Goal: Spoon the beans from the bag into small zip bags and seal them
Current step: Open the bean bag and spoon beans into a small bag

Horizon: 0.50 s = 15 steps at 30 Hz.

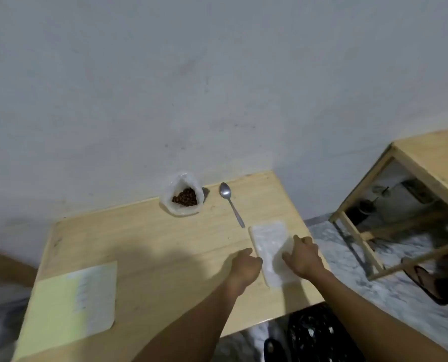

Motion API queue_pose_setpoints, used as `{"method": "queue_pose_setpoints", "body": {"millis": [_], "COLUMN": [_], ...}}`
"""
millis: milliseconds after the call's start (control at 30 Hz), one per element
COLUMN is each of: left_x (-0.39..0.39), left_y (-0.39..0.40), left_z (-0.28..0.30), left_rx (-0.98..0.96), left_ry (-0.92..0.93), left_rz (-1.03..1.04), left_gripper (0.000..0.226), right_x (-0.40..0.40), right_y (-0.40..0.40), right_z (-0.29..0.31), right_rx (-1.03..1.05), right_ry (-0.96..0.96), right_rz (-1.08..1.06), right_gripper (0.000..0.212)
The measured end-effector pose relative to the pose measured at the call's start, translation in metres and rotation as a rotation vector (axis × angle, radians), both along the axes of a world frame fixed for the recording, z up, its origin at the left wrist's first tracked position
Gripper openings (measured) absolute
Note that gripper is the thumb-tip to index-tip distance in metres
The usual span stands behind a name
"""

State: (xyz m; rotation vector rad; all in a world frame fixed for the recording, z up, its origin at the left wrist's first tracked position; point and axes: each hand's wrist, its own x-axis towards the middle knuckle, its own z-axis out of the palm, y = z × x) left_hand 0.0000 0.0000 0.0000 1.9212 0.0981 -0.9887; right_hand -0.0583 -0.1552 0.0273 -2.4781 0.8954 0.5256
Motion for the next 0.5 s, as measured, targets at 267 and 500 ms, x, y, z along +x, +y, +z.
{"method": "queue_pose_setpoints", "body": {"millis": [267, 500], "left_x": [-0.012, -0.02], "left_y": [-0.011, -0.012], "left_z": [0.007, 0.006], "left_rx": [0.005, -0.008], "left_ry": [0.063, -0.083], "left_rz": [-0.079, 0.094], "left_gripper": [0.057, 0.023], "right_x": [-0.013, -0.016], "right_y": [0.002, 0.011], "right_z": [-0.004, -0.008], "right_rx": [0.126, 0.133], "right_ry": [-0.025, -0.239], "right_rz": [-0.08, -0.202], "right_gripper": [0.06, 0.058]}}
